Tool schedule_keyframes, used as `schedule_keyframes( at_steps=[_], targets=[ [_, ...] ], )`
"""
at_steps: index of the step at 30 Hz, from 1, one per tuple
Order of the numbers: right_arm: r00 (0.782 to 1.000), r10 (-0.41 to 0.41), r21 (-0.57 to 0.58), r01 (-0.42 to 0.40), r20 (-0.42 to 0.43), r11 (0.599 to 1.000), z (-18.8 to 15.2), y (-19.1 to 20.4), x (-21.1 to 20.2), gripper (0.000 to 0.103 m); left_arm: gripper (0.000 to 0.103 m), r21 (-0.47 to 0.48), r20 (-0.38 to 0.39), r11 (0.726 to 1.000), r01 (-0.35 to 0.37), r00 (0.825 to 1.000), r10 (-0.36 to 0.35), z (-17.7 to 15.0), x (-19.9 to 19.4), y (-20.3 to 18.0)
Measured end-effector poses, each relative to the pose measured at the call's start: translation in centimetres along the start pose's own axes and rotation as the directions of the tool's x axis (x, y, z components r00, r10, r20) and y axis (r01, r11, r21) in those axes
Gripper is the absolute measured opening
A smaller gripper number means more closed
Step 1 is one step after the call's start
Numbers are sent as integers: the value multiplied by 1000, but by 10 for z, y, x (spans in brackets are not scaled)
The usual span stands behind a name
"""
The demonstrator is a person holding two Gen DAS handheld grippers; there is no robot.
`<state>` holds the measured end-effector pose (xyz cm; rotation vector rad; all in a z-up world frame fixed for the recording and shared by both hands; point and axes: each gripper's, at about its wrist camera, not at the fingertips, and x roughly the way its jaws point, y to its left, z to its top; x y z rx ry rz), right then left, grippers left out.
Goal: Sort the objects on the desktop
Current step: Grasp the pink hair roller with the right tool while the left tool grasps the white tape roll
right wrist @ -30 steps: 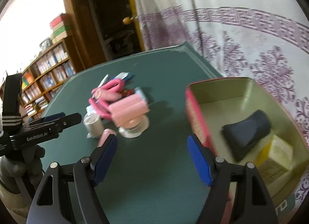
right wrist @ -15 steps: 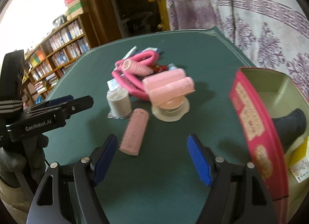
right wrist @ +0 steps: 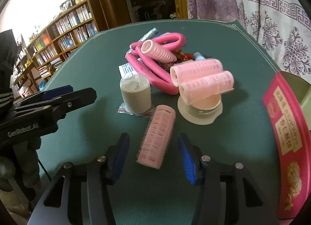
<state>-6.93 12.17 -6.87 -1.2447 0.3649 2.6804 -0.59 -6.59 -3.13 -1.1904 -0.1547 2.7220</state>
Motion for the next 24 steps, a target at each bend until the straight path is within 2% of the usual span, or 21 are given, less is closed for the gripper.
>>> schedule_keyframes(
  at_steps=[3, 6, 7, 10, 19, 24],
  targets=[
    [1000, -4, 0, 4, -9, 1000, 1, -1, 6, 51, 81, 6, -5, 1000, -1, 1000, 1, 0, 1, -2],
    [1000, -18, -1, 18, -18, 1000, 1, -3, 11, 42, 81, 21, -8, 1000, -1, 1000, 1, 2, 3, -6],
    [1000, -23, -5, 23, -15, 1000, 1, -3, 11, 36, 81, 30, -9, 1000, -1, 1000, 1, 2, 3, -10],
    [999, -33, -9, 33, -9, 999, 0, -4, 9, 31, 81, 56, -10, 998, 4, 1000, -3, 5, 5, -19],
    [999, -47, 37, 47, 4, 998, -10, -25, -5, 31, 81, 158, -22, 987, 8, 1000, -4, 12, 19, -53],
    [999, -42, 67, 41, 10, 997, -17, -39, -13, 31, 81, 167, -46, 986, -6, 999, 14, 17, 35, -62]
  ],
)
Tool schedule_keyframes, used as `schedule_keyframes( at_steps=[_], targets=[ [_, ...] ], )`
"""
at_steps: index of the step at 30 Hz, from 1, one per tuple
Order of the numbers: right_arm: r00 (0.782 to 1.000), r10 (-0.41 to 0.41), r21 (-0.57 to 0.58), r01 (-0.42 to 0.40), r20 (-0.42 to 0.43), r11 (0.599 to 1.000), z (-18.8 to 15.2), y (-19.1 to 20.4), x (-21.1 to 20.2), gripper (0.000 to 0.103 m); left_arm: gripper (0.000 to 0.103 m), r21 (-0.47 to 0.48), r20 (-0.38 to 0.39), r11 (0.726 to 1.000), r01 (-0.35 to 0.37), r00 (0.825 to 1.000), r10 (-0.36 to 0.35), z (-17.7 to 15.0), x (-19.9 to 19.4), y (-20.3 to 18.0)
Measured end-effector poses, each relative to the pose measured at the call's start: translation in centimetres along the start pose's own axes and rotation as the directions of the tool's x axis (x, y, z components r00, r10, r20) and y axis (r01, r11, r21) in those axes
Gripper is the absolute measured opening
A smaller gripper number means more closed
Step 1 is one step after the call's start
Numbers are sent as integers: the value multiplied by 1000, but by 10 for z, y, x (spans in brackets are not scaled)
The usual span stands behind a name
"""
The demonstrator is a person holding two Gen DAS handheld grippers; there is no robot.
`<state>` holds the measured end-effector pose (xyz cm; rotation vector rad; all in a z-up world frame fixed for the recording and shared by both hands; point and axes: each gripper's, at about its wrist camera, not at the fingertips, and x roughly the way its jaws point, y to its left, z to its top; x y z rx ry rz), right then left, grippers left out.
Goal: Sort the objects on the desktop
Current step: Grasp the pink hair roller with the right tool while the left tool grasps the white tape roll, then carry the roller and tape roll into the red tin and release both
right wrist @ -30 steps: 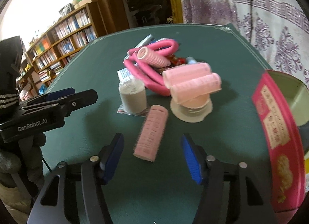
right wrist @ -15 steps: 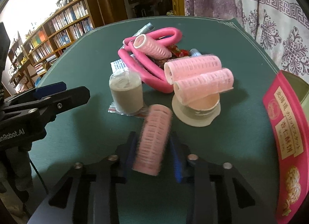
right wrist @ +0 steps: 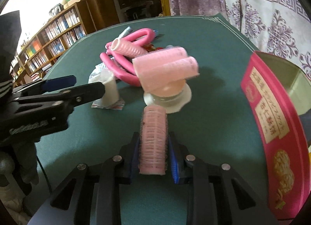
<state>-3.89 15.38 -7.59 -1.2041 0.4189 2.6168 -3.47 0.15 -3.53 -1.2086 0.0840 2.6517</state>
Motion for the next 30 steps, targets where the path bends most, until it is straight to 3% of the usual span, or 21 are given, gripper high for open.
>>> schedule_keyframes(
  at_steps=[14, 15, 19, 21, 30],
  targets=[
    [999, 40, 12, -40, 15, 999, -3, -8, -1, 31, 80, 5, -34, 1000, -17, 999, 18, 5, 26, -5],
    [999, 43, 15, -43, 16, 999, -3, -8, -2, 31, 78, 5, -36, 1000, -18, 999, 18, 5, 27, -5],
    [999, 44, 15, -44, 17, 999, -4, -8, -1, 31, 48, 3, -42, 1000, -22, 999, 22, 3, 30, -3],
    [999, 42, 13, -42, 17, 999, -4, -8, -1, 31, 38, -8, -41, 1000, -20, 999, 20, 3, 30, 0],
    [999, 30, 7, -30, 14, 1000, -4, -7, -1, 31, 38, -7, -11, 1000, 15, 1000, -15, -1, 13, -3]
  ],
)
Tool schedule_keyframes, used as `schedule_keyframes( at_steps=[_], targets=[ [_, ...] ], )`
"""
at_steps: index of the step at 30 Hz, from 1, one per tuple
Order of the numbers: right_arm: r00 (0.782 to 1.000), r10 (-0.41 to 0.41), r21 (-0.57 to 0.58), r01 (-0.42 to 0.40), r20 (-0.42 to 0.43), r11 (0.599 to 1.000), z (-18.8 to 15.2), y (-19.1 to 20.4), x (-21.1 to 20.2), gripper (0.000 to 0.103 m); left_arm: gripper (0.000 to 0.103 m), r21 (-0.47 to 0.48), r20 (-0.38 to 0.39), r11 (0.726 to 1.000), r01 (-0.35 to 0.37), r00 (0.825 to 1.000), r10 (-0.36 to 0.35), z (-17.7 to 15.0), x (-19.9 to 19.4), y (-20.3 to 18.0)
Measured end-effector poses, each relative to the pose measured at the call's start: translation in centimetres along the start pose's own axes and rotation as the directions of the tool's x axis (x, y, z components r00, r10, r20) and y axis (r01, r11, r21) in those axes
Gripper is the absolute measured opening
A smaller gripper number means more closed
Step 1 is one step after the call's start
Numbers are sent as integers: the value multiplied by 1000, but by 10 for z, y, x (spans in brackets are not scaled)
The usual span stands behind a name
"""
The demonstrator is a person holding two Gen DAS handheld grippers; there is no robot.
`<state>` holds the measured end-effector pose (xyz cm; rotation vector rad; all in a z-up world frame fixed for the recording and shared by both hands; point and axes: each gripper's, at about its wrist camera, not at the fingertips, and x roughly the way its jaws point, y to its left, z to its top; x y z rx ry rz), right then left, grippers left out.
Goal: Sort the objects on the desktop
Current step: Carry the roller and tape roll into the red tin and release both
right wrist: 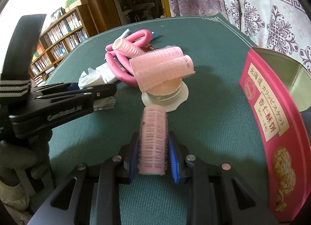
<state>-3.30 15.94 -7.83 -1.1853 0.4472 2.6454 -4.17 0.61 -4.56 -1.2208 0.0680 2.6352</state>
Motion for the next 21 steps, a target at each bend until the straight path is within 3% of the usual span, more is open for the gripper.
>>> schedule_keyframes(
  at_steps=[21],
  targets=[
    [999, 5, 24, -6, 37, 1000, -2, 0, -21, 31, 38, 13, 53, 1000, 16, 998, -16, -2, -32, -13]
  ],
)
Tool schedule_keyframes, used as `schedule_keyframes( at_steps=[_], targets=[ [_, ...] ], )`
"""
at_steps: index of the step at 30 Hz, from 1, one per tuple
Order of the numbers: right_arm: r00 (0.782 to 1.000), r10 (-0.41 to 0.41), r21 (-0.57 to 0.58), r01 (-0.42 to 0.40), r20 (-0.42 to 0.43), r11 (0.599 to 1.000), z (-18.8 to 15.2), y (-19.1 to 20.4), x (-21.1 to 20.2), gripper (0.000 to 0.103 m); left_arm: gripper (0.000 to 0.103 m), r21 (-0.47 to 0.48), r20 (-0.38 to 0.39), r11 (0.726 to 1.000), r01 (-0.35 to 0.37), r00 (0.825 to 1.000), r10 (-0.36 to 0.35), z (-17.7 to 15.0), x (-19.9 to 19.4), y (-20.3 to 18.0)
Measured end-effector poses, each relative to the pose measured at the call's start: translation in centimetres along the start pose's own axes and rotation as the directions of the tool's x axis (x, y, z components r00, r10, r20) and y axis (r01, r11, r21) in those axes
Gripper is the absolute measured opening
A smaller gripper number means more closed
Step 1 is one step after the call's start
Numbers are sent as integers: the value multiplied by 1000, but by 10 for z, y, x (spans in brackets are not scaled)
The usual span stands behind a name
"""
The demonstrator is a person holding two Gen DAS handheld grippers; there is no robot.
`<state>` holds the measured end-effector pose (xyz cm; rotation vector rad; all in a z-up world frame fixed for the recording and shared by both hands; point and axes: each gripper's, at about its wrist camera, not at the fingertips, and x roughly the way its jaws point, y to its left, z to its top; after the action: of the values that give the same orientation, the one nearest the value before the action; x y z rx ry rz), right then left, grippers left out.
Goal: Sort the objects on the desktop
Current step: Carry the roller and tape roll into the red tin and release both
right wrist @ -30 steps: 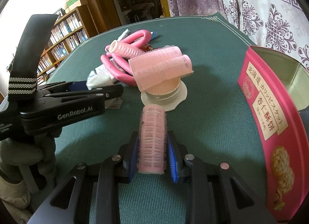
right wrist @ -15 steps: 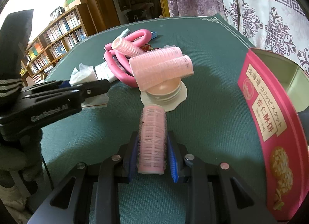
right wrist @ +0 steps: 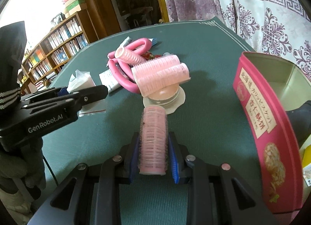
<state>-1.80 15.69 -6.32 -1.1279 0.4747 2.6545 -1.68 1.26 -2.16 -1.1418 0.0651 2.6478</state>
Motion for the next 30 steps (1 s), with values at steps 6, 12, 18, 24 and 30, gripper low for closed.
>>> schedule_keyframes(
  at_steps=[6, 12, 18, 24, 30],
  targets=[
    [1000, -4, 16, 3, 28, 1000, 1, -4, -11, 31, 38, 15, 12, 1000, -1, 1000, 1, 1, -6, -9],
    [998, -10, 28, 9, 56, 1000, 0, -10, -25, 31, 38, 39, 19, 999, 6, 1000, -7, 1, -11, -21],
    [996, -23, 53, 19, 85, 998, -2, -21, -38, 31, 38, 66, 19, 998, 16, 1000, -17, 1, -13, -35],
    [994, -37, 79, 29, 106, 996, -4, -34, -49, 31, 38, 96, 19, 995, 26, 999, -27, 2, -14, -49],
    [989, -55, 101, 41, 139, 994, -5, -51, -64, 31, 38, 124, 11, 991, 51, 999, -53, 3, -13, -67]
  ],
)
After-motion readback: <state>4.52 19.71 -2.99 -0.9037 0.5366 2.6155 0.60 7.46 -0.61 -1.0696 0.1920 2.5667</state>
